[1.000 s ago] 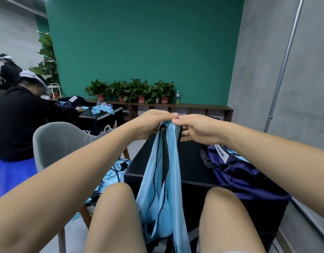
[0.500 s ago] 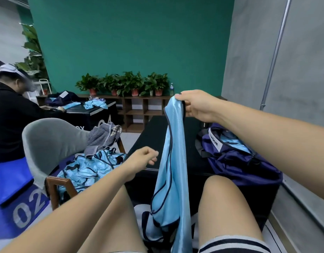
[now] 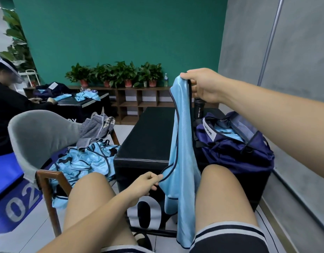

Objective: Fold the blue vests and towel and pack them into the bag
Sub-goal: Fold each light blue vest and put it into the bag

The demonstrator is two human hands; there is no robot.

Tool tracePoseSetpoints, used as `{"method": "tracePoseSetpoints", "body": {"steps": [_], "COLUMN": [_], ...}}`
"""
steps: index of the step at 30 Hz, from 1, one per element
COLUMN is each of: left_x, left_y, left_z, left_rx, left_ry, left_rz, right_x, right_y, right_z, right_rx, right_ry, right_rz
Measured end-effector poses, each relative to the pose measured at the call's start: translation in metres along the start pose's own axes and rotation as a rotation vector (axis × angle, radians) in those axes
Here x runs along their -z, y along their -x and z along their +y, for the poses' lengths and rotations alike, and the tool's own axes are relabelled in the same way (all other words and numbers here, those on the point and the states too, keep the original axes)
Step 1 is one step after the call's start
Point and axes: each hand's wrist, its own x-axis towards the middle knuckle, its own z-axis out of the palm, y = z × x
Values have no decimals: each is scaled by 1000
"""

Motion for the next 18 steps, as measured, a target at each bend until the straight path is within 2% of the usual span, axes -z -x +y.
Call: {"method": "tracePoseSetpoints", "body": {"steps": [5, 11, 18], "left_x": [-1, 18, 103], "left_y": [-2, -5, 5], "left_z": [-4, 12, 69], "left_rx": [-90, -173, -216], "left_ry": [-43, -83, -101], "left_rz": [-104, 17, 184], "right_x": [6, 12, 25], "right_y": [2, 6, 13], "right_z": [-1, -4, -3], "right_rx": [-5, -6, 0], "right_ry": [-13, -17, -11], "right_rz": [0, 13, 30]}}
